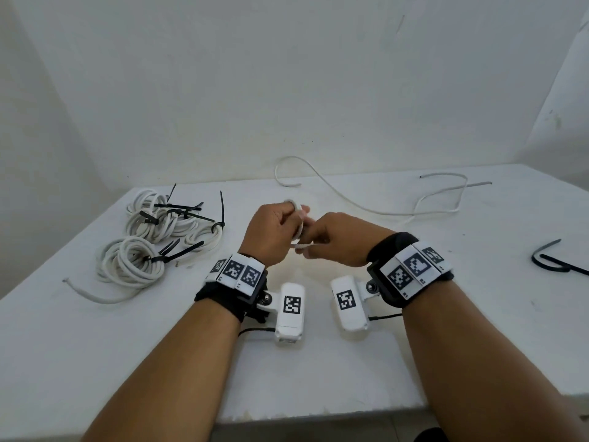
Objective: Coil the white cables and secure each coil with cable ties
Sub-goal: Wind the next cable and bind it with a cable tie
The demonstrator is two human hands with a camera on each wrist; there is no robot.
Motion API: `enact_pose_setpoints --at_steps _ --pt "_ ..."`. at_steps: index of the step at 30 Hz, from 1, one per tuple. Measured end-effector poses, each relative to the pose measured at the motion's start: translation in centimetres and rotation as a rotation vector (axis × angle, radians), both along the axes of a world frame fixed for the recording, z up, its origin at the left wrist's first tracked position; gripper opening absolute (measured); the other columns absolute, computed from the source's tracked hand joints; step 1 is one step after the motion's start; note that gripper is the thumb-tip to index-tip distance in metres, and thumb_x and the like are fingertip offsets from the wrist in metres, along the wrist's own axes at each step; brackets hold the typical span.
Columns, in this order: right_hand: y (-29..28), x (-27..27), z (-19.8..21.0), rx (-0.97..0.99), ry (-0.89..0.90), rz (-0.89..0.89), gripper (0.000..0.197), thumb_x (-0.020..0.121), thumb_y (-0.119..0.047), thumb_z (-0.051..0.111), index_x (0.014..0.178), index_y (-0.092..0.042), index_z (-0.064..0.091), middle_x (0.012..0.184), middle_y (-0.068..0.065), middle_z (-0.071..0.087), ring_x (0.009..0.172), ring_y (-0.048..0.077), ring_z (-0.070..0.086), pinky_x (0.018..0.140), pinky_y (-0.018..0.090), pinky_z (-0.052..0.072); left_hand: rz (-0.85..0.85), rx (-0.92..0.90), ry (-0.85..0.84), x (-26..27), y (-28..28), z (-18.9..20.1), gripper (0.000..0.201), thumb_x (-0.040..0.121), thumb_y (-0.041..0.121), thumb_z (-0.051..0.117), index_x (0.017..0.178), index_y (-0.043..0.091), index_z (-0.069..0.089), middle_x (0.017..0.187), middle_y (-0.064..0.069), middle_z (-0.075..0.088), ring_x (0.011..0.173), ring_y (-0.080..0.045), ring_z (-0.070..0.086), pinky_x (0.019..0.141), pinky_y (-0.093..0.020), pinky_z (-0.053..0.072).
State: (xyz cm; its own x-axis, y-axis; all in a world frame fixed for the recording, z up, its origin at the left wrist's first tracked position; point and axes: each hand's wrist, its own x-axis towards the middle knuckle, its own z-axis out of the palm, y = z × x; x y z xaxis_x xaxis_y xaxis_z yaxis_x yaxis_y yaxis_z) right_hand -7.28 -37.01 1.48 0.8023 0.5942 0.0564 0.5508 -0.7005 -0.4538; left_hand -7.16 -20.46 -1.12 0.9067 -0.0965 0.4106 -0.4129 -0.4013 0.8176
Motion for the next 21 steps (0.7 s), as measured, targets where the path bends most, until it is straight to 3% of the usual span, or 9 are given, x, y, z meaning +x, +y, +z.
enact_pose_setpoints --at_steps 2,4,7,10,13,16,19,21 --pt "-0.8 0.3 0.0 0.161 -0.039 -0.059 0.008 0.084 -0.028 0.074 0.086 -0.021 0.077 0.053 -0.014 0.05 0.05 0.002 0.044 0.054 0.015 0.032 0.018 0.269 0.043 -0.1 0.2 0.1 0.035 0.099 0.016 0.047 0.067 0.008 0.058 0.067 0.001 0.067 0.059 0.005 0.059 0.057 -0.011 0.039" --pt "-1.4 0.6 0.1 0.324 -0.049 -0.094 0.01 0.076 -0.024 0.081 0.073 -0.019 0.073 0.056 -0.009 0.06 0.053 0.004 0.048 0.055 0.021 0.039 -0.079 0.303 0.148 -0.4 0.1 0.2 0.038 0.101 0.019 0.04 0.068 0.013 0.055 0.059 0.006 0.063 0.054 -0.006 0.057 0.059 -0.016 0.04" --pt "-1.8 0.5 0.4 0.498 -0.069 -0.083 0.015 0.07 -0.016 0.084 0.07 -0.014 0.069 0.065 0.004 0.071 0.06 0.021 0.062 0.06 0.034 0.048 -0.258 -0.018 0.322 -0.8 -0.8 0.3 0.04 0.104 0.017 0.033 0.077 0.006 0.06 0.055 0.003 0.048 0.05 -0.015 0.042 0.055 -0.023 0.04" --pt "-2.2 0.7 0.4 0.609 -0.139 -0.074 0.016 0.071 -0.018 0.086 0.071 -0.013 0.071 0.066 0.004 0.072 0.067 0.028 0.066 0.063 0.036 0.051 -0.329 -0.319 0.423 -1.1 -1.4 0.6 0.04 0.1 0.009 0.031 0.076 0.002 0.062 0.052 0.0 0.034 0.046 -0.015 0.028 0.047 -0.022 0.032" --pt "-2.7 1.3 0.3 0.768 -0.153 -0.107 0.011 0.071 -0.03 0.085 0.074 -0.023 0.077 0.075 0.002 0.074 0.076 0.04 0.064 0.072 0.047 0.053 -0.467 -0.536 0.498 -1.6 -1.1 1.1 0.037 0.1 0.011 0.03 0.078 0.002 0.058 0.048 0.003 0.032 0.04 -0.009 0.027 0.043 -0.02 0.028" --pt "-2.7 1.9 -0.2 0.783 -0.128 -0.115 0.005 0.082 -0.032 0.077 0.078 -0.031 0.078 0.068 -0.008 0.071 0.064 0.02 0.058 0.067 0.039 0.048 -0.591 -0.709 0.543 -1.7 -0.5 1.2 0.035 0.098 0.024 0.033 0.082 0.003 0.056 0.047 0.008 0.033 0.038 -0.005 0.028 0.043 -0.02 0.029" --pt "-2.0 2.0 -0.6 0.66 -0.099 -0.133 0.03 0.094 -0.037 0.063 0.065 -0.038 0.071 0.054 -0.012 0.058 0.053 0.01 0.044 0.057 0.024 0.038 -0.689 -0.845 0.508 -1.6 -0.2 1.1 0.039 0.097 0.028 0.035 0.082 0.006 0.063 0.05 0.009 0.036 0.04 -0.004 0.031 0.044 -0.019 0.034" --pt "-1.4 2.0 -0.8 0.548 -0.077 -0.134 0.045 0.099 -0.039 0.055 0.055 -0.03 0.061 0.049 -0.013 0.053 0.049 0.007 0.041 0.054 0.02 0.037 -0.708 -0.929 0.473 -1.5 -0.4 1.2 0.041 0.096 0.027 0.036 0.085 0.004 0.068 0.051 0.008 0.038 0.041 -0.004 0.034 0.045 -0.019 0.036"
